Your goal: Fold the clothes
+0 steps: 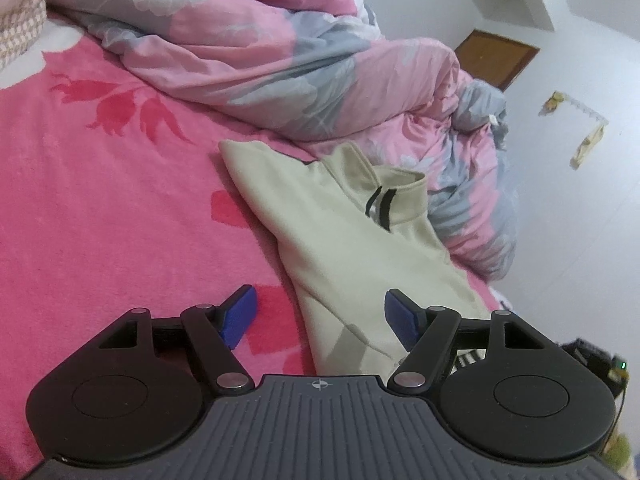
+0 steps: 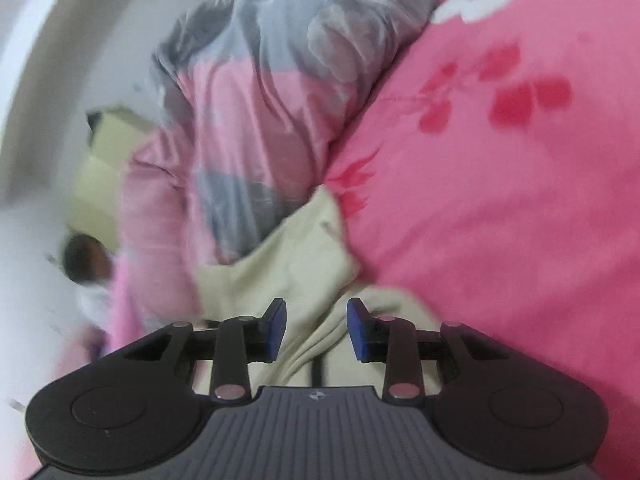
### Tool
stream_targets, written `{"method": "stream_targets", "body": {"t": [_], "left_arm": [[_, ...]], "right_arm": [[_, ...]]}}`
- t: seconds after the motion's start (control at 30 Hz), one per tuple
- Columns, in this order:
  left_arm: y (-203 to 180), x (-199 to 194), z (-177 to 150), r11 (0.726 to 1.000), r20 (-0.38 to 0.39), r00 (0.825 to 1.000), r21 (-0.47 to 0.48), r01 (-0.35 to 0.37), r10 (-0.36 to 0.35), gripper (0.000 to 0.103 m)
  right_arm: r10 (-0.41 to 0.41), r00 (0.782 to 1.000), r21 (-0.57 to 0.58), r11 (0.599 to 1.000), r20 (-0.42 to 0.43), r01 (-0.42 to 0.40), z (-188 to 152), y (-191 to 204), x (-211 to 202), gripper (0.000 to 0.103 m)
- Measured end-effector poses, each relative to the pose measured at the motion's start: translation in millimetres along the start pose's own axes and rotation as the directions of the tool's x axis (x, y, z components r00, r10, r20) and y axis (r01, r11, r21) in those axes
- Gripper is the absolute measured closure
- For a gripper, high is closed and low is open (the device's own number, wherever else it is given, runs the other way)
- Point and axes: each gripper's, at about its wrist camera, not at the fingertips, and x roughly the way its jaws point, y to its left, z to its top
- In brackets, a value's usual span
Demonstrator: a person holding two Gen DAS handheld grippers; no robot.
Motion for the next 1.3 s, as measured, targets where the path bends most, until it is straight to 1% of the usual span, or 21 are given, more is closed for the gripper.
{"method": "stream_targets", "body": {"t": [0.07, 0.13, 0.17, 0.2, 0.27, 0.3, 0.37, 0.43, 0.5, 0.57, 0.6, 0.67, 0.77, 0.83, 0.87, 0.9, 0.93, 0.97, 1.07, 1.2, 1.3], "left_arm": [[0.7, -5.8, 0.9, 1.000, 0.030, 0.999, -0.019, -0.010, 0.010, 0.033], [-8.8, -17.8, 2.9, 0.998, 0.063, 0.996, 0.008, -0.059, 0.058, 0.033], [-16.7, -23.5, 3.8, 0.995, 0.071, 0.994, 0.041, -0.089, 0.086, 0.033], [-29.2, -28.3, 3.6, 0.988, 0.076, 0.991, 0.097, -0.119, 0.112, 0.033], [-57.8, -37.5, 2.4, 0.959, 0.088, 0.983, 0.225, -0.175, 0.159, 0.033], [-74.2, -38.9, 0.2, 0.931, 0.088, 0.980, 0.307, -0.199, 0.180, 0.033], [-107.5, -36.0, -6.4, 0.850, 0.078, 0.973, 0.476, -0.227, 0.217, 0.034], [-136.2, -26.3, -14.9, 0.755, 0.060, 0.968, 0.616, -0.227, 0.242, 0.034], [-156.2, -11.8, -27.4, 0.651, 0.050, 0.959, 0.724, -0.227, 0.279, 0.037], [-164.6, 0.7, -39.5, 0.566, 0.041, 0.947, 0.793, -0.225, 0.318, 0.049], [-166.5, 8.3, -45.0, 0.527, 0.033, 0.939, 0.820, -0.222, 0.343, 0.051], [-166.4, 21.4, -54.6, 0.458, 0.021, 0.921, 0.863, -0.213, 0.388, 0.056], [-158.7, 32.6, -65.9, 0.363, 0.041, 0.893, 0.905, -0.223, 0.447, 0.059], [-153.9, 37.1, -71.6, 0.308, 0.065, 0.876, 0.922, -0.236, 0.477, 0.060], [-152.0, 37.6, -74.1, 0.286, 0.077, 0.872, 0.928, -0.240, 0.483, 0.064], [-150.4, 37.3, -76.4, 0.266, 0.088, 0.870, 0.933, -0.242, 0.484, 0.068], [-148.7, 37.0, -78.7, 0.246, 0.099, 0.869, 0.938, -0.244, 0.486, 0.079], [-148.0, 37.0, -80.0, 0.233, 0.105, 0.867, 0.941, -0.245, 0.487, 0.084], [-148.0, 33.9, -82.2, 0.196, 0.137, 0.860, 0.945, -0.262, 0.492, 0.091], [-146.5, 25.5, -75.4, 0.207, 0.165, 0.860, 0.933, -0.295, 0.482, 0.091], [-144.9, 21.4, -71.3, 0.209, 0.179, 0.857, 0.927, -0.311, 0.484, 0.092]], "right_arm": [[0.013, 1.000, 0.016, 1.000, -0.017, -0.013, -4.2, 5.2, 4.7, 0.067], [0.050, 0.998, 0.046, 0.998, -0.037, -0.048, -2.6, 14.0, 12.1, 0.067], [0.070, 0.997, 0.060, 0.996, -0.042, -0.068, -1.1, 19.1, 15.9, 0.067], [0.079, 0.996, 0.055, 0.995, -0.028, -0.078, 1.2, 24.5, 17.7, 0.067], [0.091, 0.996, 0.036, 0.995, 0.009, -0.091, 4.6, 31.6, 20.9, 0.067], [0.094, 0.995, 0.034, 0.995, 0.026, -0.095, 4.6, 30.0, 22.3, 0.066], [0.093, 0.994, 0.029, 0.995, 0.060, -0.095, 1.9, 22.4, 25.4, 0.066], [0.070, 0.994, 0.020, 0.997, 0.081, -0.072, -2.4, 12.0, 29.0, 0.066], [0.063, 0.996, 0.011, 0.998, 0.064, -0.064, -1.8, 4.7, 31.0, 0.066], [0.050, 0.995, -0.038, 0.998, 0.084, -0.047, 1.3, 4.0, 28.1, 0.066], [0.045, 0.994, -0.048, 0.998, 0.096, -0.040, 2.2, 3.2, 26.2, 0.066], [0.063, 0.992, -0.038, 0.998, 0.112, -0.059, 4.8, -1.2, 24.4, 0.066], [0.067, 0.992, -0.021, 0.998, 0.109, -0.065, 6.2, -5.8, 26.9, 0.066], [0.060, 0.993, -0.015, 0.998, 0.102, -0.059, 6.0, -8.0, 29.4, 0.066], [0.059, 0.993, -0.009, 0.998, 0.100, -0.059, 5.7, -8.9, 30.3, 0.066], [0.059, 0.993, -0.004, 0.998, 0.099, -0.059, 5.5, -9.8, 31.1, 0.066], [0.059, 0.993, 0.001, 0.998, 0.101, -0.059, 5.6, -10.7, 31.2, 0.066], [0.059, 0.993, 0.005, 0.998, 0.102, -0.059, 5.6, -11.6, 31.3, 0.066], [0.070, 0.992, 0.028, 0.997, 0.106, -0.073, 5.7, -15.6, 30.0, 0.066], [0.086, 0.990, 0.058, 0.994, 0.110, -0.093, 6.8, -20.7, 28.0, 0.067], [0.093, 0.990, 0.070, 0.992, 0.110, -0.101, 7.1, -22.2, 27.6, 0.067]]}}
